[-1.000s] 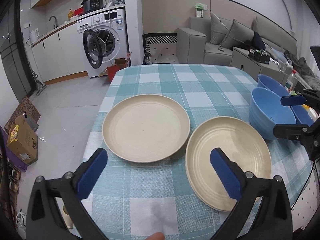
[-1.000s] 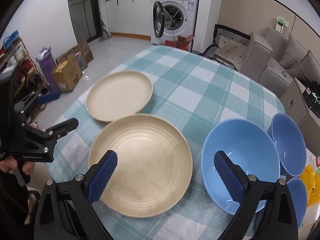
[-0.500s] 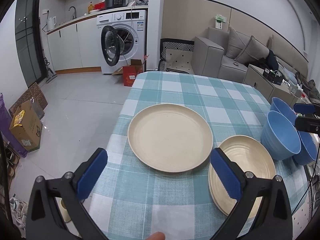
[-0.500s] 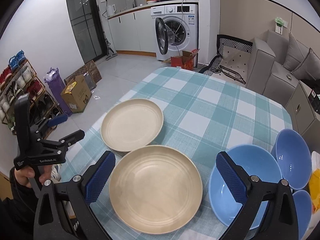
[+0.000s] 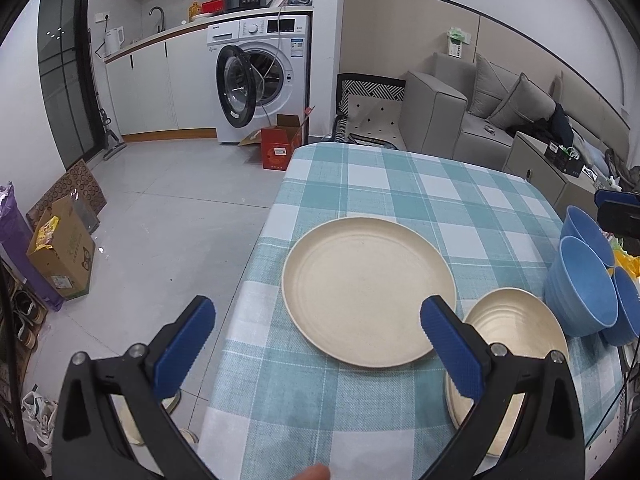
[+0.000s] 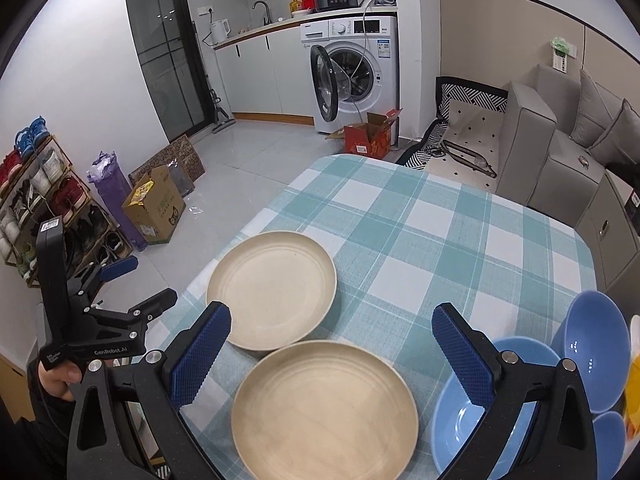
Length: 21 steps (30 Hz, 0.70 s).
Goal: Organize plates and bowls
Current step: 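Move both grippers toward the rim of the other cream plate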
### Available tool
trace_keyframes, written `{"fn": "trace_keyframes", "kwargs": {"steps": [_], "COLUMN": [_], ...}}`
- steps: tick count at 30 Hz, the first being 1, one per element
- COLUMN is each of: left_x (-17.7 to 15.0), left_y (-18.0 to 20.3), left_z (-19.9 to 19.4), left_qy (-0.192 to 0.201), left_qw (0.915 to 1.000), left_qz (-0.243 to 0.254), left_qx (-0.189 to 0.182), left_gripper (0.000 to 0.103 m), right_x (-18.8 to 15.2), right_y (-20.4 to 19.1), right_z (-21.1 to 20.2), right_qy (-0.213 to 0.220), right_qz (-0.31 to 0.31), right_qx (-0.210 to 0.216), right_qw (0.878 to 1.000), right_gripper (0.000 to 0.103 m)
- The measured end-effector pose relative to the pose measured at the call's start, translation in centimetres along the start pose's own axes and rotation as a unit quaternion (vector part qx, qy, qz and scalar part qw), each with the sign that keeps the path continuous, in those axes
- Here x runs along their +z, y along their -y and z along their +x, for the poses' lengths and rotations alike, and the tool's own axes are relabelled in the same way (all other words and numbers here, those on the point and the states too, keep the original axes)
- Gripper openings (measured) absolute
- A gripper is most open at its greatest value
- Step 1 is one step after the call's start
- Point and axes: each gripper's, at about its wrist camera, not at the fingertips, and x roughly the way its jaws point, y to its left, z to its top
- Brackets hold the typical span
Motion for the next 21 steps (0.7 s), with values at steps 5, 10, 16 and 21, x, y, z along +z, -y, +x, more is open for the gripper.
{"fn": "trace_keyframes", "kwargs": {"steps": [5,10,16,21], "left_x": [0.8,1.3,1.6,1.7], "left_y": [-0.8,-1.3,-2.1,-2.9], "left_z": [1.3,2.8,4.5,5.9], "left_qy": [-0.007,-0.018,-0.031,-0.042], "left_qw": [0.9999,0.9997,0.9991,0.9985], "left_qz": [-0.014,-0.016,-0.024,-0.031], "left_qx": [0.006,0.011,0.015,0.019], "left_gripper": [0.103,0.103,0.103,0.103], "right_x": [1.4,2.2,2.8,3.0], "right_y": [-0.8,-0.9,-0.2,0.0], "right_z": [2.1,4.8,7.8,10.2], "right_qy": [-0.01,-0.026,-0.042,-0.056], "right_qz": [-0.014,-0.015,-0.008,-0.008], "right_qx": [-0.006,-0.012,-0.005,0.0], "right_qw": [1.0,0.999,0.999,0.998], "right_gripper": [0.102,0.102,0.102,0.102]}}
